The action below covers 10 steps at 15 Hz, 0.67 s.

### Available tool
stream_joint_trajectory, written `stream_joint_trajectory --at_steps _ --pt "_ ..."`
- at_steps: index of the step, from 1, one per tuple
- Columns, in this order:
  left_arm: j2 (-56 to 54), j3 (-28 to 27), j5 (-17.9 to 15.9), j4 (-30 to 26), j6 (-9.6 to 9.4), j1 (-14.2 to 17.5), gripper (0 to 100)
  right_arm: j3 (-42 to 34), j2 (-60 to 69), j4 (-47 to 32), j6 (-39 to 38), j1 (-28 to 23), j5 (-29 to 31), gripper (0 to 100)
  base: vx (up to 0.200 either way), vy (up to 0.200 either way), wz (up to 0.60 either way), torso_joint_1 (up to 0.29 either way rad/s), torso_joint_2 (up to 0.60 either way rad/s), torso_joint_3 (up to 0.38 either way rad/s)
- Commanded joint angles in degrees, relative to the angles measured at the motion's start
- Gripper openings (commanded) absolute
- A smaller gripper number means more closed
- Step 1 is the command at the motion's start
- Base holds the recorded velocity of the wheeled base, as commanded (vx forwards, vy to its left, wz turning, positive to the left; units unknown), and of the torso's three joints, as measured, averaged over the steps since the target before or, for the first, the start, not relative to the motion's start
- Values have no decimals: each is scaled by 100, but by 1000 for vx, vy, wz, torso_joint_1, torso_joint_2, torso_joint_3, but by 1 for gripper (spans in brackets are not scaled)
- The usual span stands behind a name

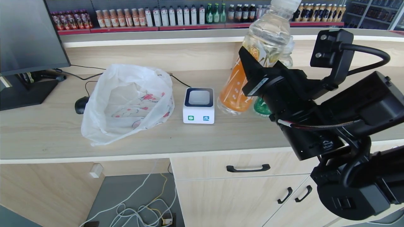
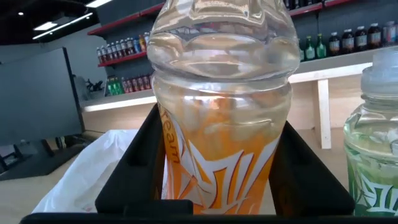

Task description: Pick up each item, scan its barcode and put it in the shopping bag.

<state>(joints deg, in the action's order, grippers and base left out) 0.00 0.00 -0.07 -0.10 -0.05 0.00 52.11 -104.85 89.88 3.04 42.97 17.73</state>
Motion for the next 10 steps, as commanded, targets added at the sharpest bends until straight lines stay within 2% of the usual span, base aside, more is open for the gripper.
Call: stream_joint_trajectory --at_steps 1,10 --pt "0 0 -1 1 5 0 100 132 44 12 4 1 -6 0 0 0 0 0 0 0" --pt "0 0 -1 1 5 0 100 211 184 12 -5 -114 -6 0 0 200 0 2 3 3"
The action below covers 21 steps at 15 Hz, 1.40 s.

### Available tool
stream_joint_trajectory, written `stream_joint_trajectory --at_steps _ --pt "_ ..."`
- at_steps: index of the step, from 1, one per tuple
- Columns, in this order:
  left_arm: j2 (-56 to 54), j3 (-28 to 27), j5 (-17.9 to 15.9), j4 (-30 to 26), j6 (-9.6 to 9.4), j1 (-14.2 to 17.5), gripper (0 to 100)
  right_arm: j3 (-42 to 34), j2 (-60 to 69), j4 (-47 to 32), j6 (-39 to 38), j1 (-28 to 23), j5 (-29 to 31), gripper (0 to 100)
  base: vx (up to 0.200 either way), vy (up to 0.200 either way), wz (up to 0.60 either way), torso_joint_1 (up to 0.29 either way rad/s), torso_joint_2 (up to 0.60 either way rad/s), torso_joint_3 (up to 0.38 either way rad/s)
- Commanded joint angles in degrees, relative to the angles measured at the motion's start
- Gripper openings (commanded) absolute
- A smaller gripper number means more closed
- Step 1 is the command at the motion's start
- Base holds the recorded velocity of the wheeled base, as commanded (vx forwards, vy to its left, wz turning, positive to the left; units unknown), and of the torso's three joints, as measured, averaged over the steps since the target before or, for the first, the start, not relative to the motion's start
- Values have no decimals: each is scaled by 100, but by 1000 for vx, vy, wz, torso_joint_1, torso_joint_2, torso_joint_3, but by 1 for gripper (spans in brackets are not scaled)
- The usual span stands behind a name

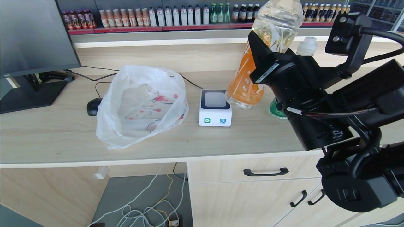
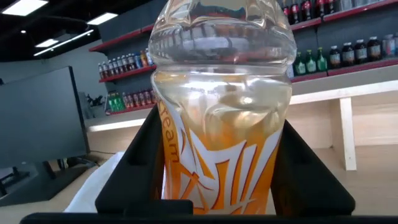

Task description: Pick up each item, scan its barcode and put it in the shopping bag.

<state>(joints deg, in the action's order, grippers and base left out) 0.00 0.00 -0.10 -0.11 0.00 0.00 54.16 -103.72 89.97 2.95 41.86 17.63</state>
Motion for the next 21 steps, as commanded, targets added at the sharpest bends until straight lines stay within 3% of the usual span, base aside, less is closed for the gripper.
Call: stream_joint_trajectory --at_steps 1,8,11,15,21 --pt "0 0 1 2 -9 0 100 -2 89 3 4 -3 4 0 0 0 0 0 0 0" --pt "0 0 1 2 9 9 100 7 80 3 -5 -3 13 0 0 0 0 0 0 0" --pt "0 0 1 2 9 9 100 7 -52 -93 -216 -64 294 0 0 0 0 0 0 0" --pt "0 0 1 2 9 0 100 543 -105 -1034 -1148 -214 426 0 0 0 0 0 0 0" --pt "0 0 1 2 9 0 100 912 -228 -1333 -2457 -345 408 0 0 0 0 0 0 0"
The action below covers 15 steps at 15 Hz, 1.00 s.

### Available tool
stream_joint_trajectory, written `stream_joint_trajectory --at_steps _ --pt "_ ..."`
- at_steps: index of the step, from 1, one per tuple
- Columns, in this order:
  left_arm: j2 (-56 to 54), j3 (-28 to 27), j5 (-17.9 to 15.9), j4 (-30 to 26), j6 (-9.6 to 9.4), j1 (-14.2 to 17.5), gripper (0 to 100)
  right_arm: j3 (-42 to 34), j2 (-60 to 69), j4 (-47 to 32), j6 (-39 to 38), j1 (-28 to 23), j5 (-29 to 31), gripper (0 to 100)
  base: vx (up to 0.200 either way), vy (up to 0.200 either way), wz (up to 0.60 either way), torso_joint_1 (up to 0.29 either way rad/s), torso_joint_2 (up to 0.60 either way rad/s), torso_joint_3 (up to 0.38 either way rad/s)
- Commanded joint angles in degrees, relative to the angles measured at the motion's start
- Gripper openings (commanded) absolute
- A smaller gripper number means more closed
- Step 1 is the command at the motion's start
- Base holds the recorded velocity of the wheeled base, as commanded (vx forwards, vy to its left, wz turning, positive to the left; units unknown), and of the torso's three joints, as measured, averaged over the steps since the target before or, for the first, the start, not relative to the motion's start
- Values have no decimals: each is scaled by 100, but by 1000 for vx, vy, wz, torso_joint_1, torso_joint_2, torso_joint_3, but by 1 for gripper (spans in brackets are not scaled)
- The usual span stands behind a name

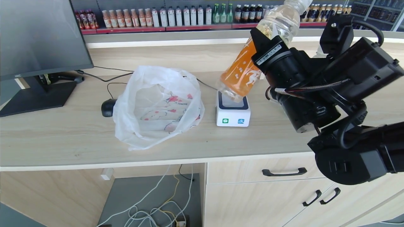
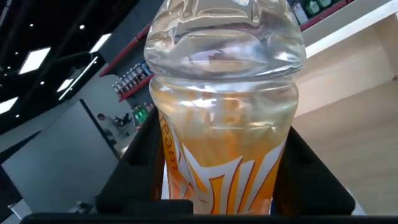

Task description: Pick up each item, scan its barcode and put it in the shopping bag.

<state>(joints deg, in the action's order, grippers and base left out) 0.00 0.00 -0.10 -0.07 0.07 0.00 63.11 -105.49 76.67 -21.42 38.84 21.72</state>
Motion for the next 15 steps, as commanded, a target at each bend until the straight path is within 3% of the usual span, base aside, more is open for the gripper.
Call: stream_joint_trajectory --at_steps 1,6,11,15 --pt "0 0 1 -1 1 9 100 17 -77 -3 -310 -105 16 0 0 0 0 0 0 0" --pt "0 0 1 -1 1 0 100 175 -95 -372 -1585 -254 -10 0 0 0 0 0 0 0" --pt "0 0 1 -1 1 0 100 228 -420 -504 -2305 -289 -10 0 0 0 0 0 0 0" --pt "0 0 1 -1 1 0 100 492 -508 -1224 -3114 -412 -10 0 0 0 0 0 0 0"
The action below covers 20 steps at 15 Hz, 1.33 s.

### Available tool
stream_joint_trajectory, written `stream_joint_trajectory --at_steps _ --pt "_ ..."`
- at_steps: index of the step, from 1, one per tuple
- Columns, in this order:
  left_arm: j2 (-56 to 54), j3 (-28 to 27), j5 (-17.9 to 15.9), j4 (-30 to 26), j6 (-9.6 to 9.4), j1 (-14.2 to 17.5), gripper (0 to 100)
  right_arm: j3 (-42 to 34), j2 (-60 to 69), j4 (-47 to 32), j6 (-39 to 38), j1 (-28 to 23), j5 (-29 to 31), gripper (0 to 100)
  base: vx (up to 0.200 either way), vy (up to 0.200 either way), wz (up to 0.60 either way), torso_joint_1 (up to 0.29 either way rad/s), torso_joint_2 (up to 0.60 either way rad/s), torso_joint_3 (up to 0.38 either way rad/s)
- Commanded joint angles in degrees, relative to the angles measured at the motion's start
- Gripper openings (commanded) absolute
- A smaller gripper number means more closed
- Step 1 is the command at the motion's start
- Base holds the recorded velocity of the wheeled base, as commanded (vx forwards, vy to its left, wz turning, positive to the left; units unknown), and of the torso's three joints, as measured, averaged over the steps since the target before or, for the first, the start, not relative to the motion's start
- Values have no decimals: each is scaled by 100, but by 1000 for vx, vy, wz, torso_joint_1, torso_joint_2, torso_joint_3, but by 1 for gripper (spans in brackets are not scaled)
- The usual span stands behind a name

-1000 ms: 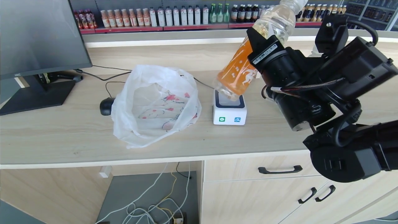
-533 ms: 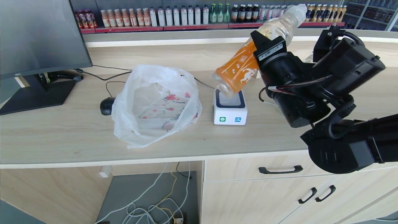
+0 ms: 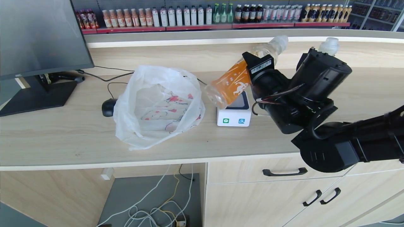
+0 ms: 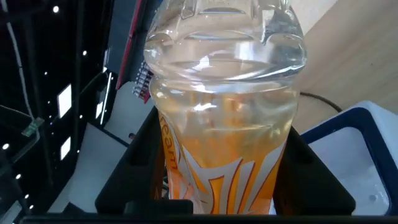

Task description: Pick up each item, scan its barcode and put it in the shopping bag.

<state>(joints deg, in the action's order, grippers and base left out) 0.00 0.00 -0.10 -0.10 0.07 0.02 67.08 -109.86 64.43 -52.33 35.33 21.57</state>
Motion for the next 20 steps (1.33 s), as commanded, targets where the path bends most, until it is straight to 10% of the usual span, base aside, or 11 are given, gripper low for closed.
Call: stream_joint_trajectory --at_steps 1,20 --pt "0 0 1 1 1 6 100 376 -141 -220 -145 -140 6 0 0 0 0 0 0 0" --pt "0 0 1 1 1 -2 100 1087 -571 -1468 -1868 -641 -38 0 0 0 0 0 0 0"
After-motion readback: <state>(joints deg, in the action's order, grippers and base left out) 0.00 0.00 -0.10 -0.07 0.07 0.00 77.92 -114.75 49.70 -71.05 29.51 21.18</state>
